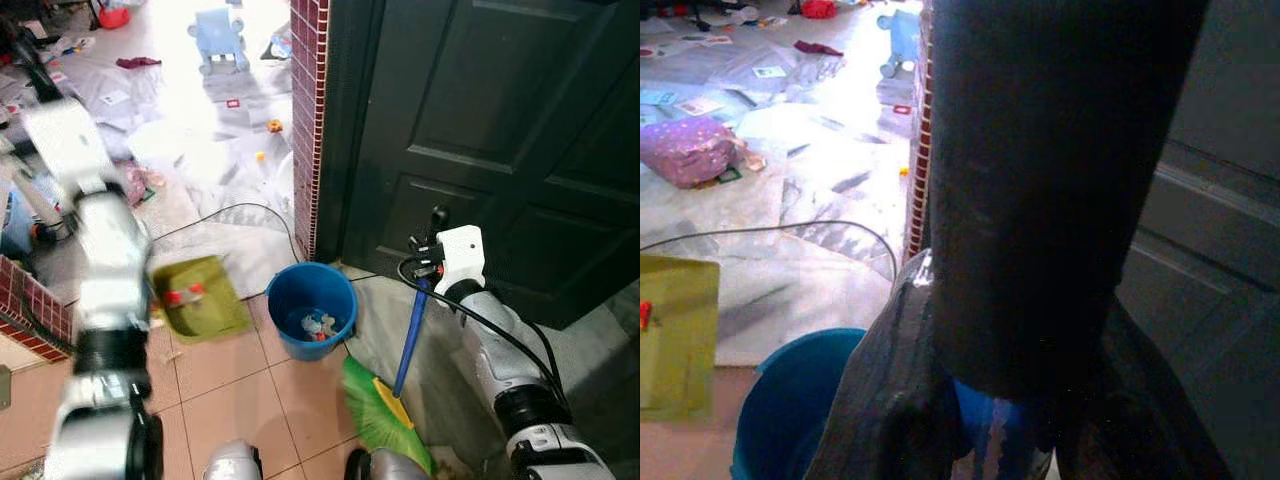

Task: Sweep floor

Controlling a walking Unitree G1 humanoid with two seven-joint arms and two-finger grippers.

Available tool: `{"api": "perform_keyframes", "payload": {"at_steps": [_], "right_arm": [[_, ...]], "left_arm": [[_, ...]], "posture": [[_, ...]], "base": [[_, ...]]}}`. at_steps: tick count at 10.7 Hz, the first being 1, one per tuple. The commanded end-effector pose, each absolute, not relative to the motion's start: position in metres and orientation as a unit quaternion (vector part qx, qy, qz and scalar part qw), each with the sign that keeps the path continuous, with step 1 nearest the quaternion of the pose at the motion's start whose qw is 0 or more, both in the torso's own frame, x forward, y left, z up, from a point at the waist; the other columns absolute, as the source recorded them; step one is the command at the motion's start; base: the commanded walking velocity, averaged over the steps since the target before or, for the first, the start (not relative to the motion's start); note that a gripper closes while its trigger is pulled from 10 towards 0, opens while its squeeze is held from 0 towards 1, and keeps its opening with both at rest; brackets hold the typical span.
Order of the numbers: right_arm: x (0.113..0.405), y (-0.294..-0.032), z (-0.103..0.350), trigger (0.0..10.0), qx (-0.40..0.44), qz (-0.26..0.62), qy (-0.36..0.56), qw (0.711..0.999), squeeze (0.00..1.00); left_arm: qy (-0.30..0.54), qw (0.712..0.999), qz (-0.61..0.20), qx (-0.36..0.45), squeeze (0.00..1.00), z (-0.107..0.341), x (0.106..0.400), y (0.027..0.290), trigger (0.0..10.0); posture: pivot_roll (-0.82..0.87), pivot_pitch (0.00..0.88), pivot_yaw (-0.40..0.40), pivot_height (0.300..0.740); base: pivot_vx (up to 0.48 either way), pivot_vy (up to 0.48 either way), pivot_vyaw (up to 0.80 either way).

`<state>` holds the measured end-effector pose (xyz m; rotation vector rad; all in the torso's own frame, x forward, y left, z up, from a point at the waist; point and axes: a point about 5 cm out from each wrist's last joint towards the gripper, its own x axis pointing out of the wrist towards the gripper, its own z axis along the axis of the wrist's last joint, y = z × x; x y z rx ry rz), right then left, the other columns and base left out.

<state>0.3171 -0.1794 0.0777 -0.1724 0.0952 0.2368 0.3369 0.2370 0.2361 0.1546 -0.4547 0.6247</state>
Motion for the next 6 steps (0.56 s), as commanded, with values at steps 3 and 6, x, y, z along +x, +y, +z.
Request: {"api": "perform_keyframes", "payload": {"at_steps": [3, 6], "right_arm": [[0.317, -0.180, 0.068, 10.0, -0.115, 0.119, 0.069, 0.984, 0.00], [0.316, -0.175, 0.066, 10.0, -0.112, 0.121, 0.065, 0.984, 0.00]], "left_arm": [[-0.316, 0.894, 0.314, 0.055, 0.00, 0.294, 0.338, 0.240, 10.0], [-0.352, 0.895, 0.275, 0.008, 0.00, 0.316, 0.353, 0.211, 10.0]], "posture": [[-0.06, 0.000, -0.012, 0.740], [-0.07, 0.000, -0.007, 0.740]], "base": [[0.000, 0.000, 0.00], [0.000, 0.000, 0.00]]}}
